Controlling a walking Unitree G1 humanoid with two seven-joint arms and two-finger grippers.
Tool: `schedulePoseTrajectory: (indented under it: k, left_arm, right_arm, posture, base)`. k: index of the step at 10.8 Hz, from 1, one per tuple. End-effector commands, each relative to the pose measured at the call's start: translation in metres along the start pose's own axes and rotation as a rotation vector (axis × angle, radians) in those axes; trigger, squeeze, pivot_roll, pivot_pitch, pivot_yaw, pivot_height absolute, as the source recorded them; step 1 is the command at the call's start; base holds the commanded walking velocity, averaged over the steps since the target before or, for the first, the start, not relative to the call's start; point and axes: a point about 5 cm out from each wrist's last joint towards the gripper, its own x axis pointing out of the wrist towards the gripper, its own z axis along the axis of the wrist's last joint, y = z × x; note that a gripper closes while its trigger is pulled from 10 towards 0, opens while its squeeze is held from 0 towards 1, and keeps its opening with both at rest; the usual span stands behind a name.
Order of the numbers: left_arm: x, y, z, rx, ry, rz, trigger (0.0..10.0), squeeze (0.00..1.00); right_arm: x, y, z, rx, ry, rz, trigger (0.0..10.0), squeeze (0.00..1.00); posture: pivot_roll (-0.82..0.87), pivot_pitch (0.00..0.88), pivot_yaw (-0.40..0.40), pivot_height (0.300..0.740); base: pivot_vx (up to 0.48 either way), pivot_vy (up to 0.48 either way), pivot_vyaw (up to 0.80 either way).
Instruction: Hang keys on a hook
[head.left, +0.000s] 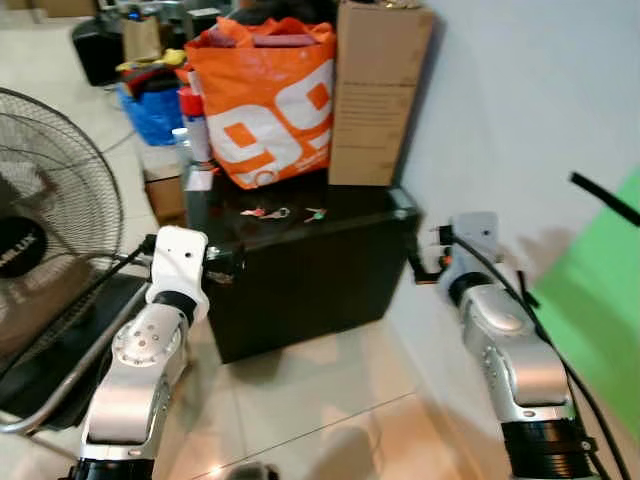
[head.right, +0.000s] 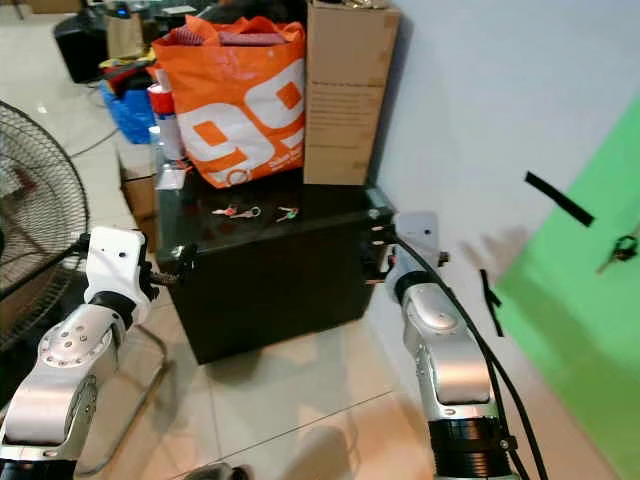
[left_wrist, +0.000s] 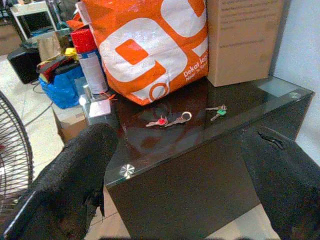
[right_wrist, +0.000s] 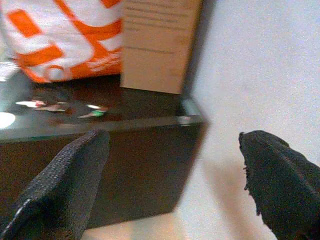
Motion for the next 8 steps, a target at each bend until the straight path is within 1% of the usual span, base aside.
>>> schedulePoseTrajectory:
  k: [1, 2, 3, 8]
  left_arm:
    - [-0.0003, -0.0007, 0.0037, 0.003, -0.009, 0.009, 10.0, 0.0]
    - [0.0004, -0.0029, 0.005, 0.0, -0.013, 0.007, 10.0, 0.0]
    - [0.0014, -0.0034, 0.0065, 0.0, -0.018, 0.005, 10.0, 0.0]
    - [0.0037, -0.0005, 0.0103, -0.002, -0.031, 0.017, 10.0, 0.0]
  right_arm:
    - [0.0017, -0.0025, -0.0002, -0.03, 0.006, -0.029, 10.0, 1.0]
    - [0.002, -0.0052, 0.0006, -0.058, -0.014, -0.065, 10.0, 1.0]
    - [0.0023, -0.0045, 0.0017, -0.067, -0.017, -0.059, 10.0, 1.0]
    - [0.0062, -0.0026, 0.0026, -0.069, -0.02, -0.06, 10.0, 1.0]
  posture:
    - [-0.03, 0.0, -0.052, 0.74]
    - [-0.04, 0.0, -0.049, 0.74]
    - [-0.04, 0.0, -0.048, 0.74]
    - [-0.03, 0.0, -0.054, 0.74]
  base:
    - [0.322, 0.0, 0.0]
    - [0.334, 0.0, 0.0]
    - [0.33, 0.0, 0.0]
    - [0.313, 0.0, 0.0]
